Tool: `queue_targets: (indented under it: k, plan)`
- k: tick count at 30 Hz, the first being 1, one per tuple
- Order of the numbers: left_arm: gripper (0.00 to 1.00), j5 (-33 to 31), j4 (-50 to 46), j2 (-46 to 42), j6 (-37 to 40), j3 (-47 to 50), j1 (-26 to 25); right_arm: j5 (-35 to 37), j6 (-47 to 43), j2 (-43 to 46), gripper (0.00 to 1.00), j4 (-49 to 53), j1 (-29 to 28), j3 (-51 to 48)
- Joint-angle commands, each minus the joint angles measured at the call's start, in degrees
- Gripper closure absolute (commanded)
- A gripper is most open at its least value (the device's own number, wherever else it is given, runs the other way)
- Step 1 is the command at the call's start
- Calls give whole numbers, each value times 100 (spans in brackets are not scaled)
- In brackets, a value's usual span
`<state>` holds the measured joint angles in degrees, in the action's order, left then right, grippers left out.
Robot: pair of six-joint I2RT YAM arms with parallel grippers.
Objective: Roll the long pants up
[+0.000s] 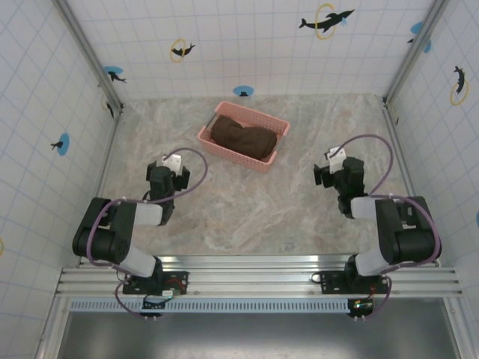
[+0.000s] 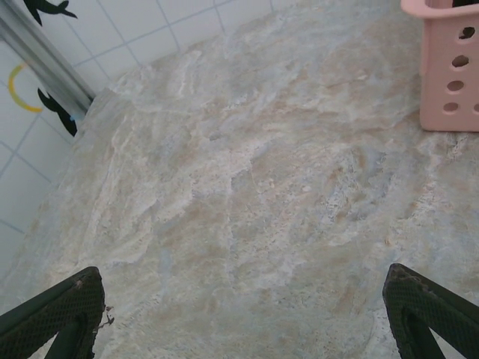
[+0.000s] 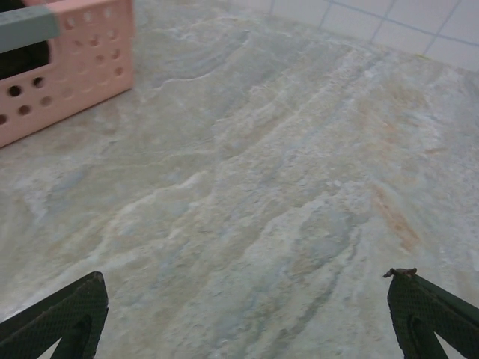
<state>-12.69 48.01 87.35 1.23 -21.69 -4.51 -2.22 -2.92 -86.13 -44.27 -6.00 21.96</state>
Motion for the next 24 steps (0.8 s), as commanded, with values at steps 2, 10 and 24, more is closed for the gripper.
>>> queue_targets:
  k: [2,10,24]
  plan:
    - [2,62,269,-15,144,-10,-49,1052,286,-77,1,-260,-180,112]
    - [3,73,238,-38,140,-3,-37,1332,384,-88,1,-258,-198,125]
    - [2,81,234,-41,140,0,-35,1267,398,-88,1,-232,-170,140]
